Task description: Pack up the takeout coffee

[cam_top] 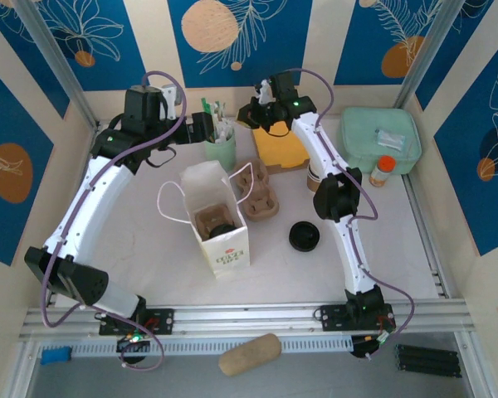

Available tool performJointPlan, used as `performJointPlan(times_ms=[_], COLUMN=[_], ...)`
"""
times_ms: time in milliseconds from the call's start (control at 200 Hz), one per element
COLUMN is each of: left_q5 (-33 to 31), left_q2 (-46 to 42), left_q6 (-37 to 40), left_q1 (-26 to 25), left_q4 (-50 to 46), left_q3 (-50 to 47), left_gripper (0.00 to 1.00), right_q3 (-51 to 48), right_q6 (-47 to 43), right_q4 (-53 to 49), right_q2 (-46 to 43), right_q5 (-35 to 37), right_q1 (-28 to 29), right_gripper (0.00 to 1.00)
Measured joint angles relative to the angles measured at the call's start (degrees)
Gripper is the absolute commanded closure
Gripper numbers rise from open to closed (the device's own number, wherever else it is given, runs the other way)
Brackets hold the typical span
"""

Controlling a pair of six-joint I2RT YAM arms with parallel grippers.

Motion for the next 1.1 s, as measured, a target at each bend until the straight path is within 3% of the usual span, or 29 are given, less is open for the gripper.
performJointPlan(times_ms=[345,1100], left_q5=[0.00,0.26], left_q2=[0.00,-4.79], left_q6=[0.02,0.00], left_q1=[0.00,0.00], left_q4=[0.00,-0.17], left_q3=[0.00,-2.23], left_gripper=[0.01,0.00], right_q3=[0.13,-5.20], right_q6=[-2.16,-8.02], right_q4=[-1.79,-4.59], right_q2=[-3.80,-26.86], right_q5=[0.87,4.98], right_q1=[0.00,0.81], right_gripper=[1.00,1.00])
